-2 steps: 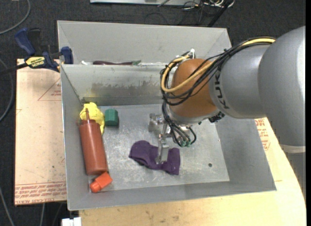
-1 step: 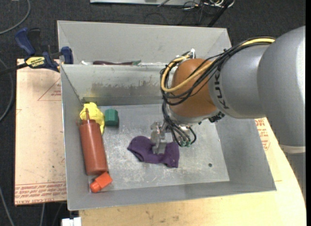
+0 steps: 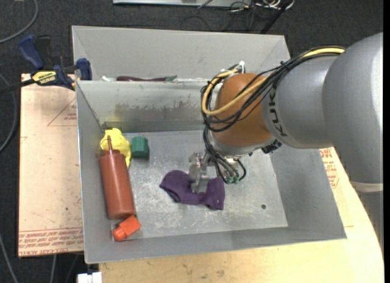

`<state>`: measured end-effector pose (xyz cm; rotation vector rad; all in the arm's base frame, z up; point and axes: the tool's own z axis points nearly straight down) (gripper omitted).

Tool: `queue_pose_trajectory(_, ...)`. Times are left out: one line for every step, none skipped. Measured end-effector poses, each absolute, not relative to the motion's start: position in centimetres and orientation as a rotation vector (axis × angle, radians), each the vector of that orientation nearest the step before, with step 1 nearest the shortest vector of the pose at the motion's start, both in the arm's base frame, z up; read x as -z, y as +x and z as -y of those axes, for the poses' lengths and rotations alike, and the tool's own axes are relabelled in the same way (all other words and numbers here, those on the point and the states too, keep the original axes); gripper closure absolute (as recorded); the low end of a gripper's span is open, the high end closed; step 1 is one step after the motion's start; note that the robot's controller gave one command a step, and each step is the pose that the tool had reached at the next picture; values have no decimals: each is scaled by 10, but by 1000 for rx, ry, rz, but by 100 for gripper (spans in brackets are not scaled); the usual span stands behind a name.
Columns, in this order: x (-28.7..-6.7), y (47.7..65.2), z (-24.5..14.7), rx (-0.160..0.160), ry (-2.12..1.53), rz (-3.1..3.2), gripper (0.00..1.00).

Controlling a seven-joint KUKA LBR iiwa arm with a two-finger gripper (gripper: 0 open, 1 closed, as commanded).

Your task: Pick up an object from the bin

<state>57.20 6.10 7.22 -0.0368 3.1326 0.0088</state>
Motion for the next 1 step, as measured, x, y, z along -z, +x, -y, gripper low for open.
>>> queue_pose_trajectory(-217, 572, -54, -11, 14, -3129, 100)
